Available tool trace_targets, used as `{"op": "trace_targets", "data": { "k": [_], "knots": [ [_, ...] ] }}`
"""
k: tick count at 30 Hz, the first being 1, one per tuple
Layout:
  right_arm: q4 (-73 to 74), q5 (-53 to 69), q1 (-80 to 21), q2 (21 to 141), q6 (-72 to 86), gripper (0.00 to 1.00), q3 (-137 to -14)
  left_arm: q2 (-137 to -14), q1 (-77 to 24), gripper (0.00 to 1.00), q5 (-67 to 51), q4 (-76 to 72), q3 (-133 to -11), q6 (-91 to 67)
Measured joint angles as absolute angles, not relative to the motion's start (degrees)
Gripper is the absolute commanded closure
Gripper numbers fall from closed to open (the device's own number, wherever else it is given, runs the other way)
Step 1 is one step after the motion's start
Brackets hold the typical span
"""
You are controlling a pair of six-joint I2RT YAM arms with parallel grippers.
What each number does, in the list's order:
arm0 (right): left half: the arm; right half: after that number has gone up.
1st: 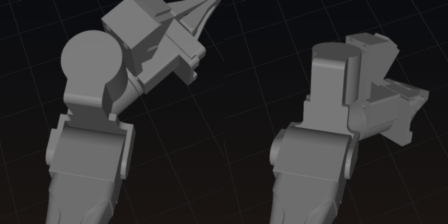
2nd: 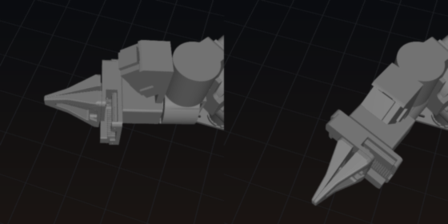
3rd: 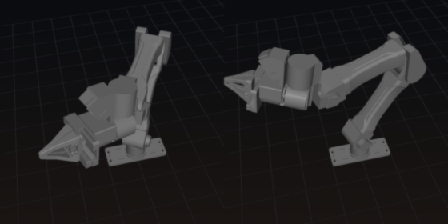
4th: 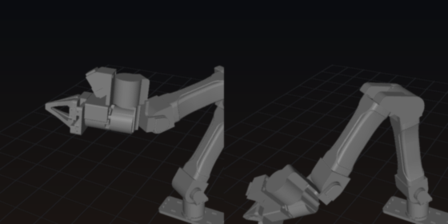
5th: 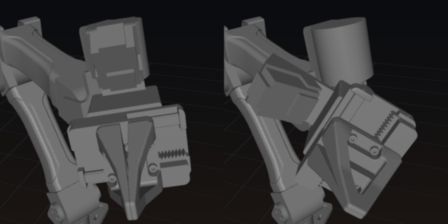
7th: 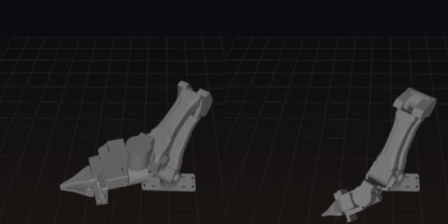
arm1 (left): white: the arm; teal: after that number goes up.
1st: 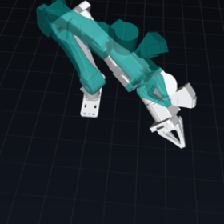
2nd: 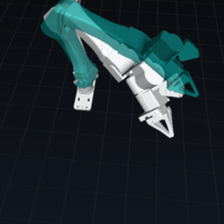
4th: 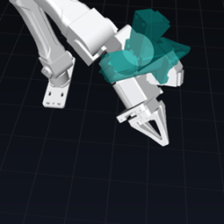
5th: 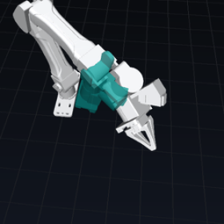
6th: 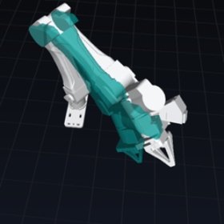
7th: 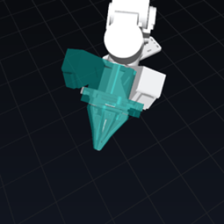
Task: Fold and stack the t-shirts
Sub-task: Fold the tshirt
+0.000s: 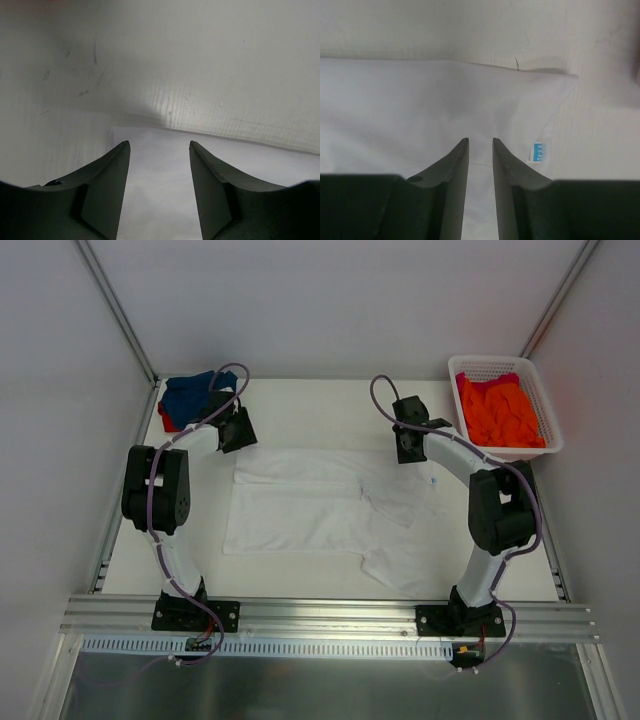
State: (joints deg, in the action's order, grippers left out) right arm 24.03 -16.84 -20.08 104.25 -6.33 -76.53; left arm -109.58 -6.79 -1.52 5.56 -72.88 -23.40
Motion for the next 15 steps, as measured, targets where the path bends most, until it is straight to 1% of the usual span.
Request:
{"op": "trace_targets", "data": {
  "k": [6, 15],
  "knots": [
    [24.84, -20.14, -19.68, 105.08, -6.94, 0.71, -74.22, -109.58, -6.81, 0.48, 0.58, 6.87, -72.49, -22.33],
    [25.17, -19.77, -17.76, 106.96, -6.90, 0.71, -74.59, -109.62, -6.81, 0.48, 0.80, 8.51, -72.90, -21.12]
  ]
}}
